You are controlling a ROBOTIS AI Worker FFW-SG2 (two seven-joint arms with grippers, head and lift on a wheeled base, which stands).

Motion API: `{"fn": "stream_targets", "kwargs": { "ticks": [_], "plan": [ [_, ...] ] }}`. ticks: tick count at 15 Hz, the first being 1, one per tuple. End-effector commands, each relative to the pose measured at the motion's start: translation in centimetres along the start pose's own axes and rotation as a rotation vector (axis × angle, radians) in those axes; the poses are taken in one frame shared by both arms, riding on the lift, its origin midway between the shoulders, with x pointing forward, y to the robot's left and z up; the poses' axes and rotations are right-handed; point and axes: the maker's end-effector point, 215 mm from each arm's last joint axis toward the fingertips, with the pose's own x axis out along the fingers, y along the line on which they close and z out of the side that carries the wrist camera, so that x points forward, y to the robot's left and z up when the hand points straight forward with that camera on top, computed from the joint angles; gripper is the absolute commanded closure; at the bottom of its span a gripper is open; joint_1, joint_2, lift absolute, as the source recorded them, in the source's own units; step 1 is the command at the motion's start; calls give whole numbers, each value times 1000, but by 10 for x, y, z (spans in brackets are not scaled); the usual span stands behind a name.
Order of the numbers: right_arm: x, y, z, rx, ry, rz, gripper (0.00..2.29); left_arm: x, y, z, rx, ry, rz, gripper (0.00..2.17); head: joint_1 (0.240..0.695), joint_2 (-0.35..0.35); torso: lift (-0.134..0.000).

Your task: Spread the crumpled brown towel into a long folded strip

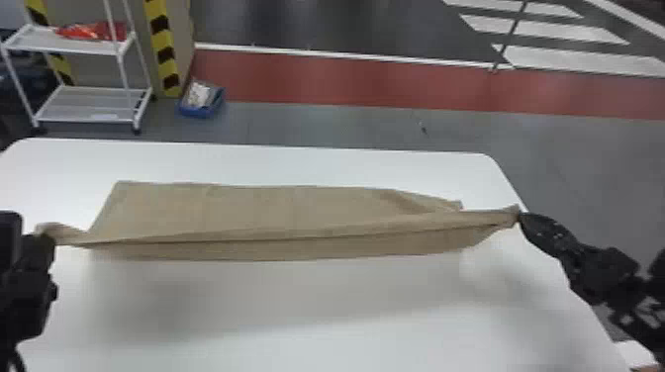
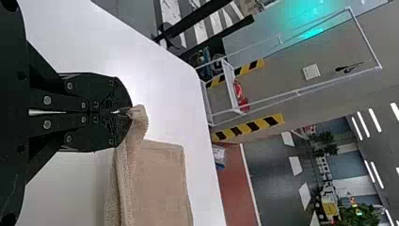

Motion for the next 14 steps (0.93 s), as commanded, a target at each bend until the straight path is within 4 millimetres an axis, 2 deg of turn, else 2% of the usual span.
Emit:
{"fn": "stream_targets", "kwargs": {
  "ticks": [1,3,5,7,10,12,14],
  "plan": [
    [33,-11,8,-31,23,7,1588,18,-1,22,-18,-32,10,1281,695,-155,-124],
    [65,-9,8,-61,70,35,1585,31,-4,38,-39,-60,13,1281,695,-141,-124],
    [87,-21,16,-59,63,12,1585,43,-6,68,-81,-120,20,1281,695,-127,-124],
    [109,-25,4,-64,115,9,1585,60,-8,83,-90,-134,14,1281,695,-119,-124],
    [130,-13,-13,-103,174,23,1585,84,-25,74,-76,-97,-12,1281,695,-110,-124],
    [131,-11,-20,-94,183,22,1585,98,-35,60,-58,-60,-27,1281,695,-104,-124],
    [131,-13,-25,-100,194,14,1588,110,-45,58,-56,-56,-42,1281,695,-100,-124]
  ]
}}
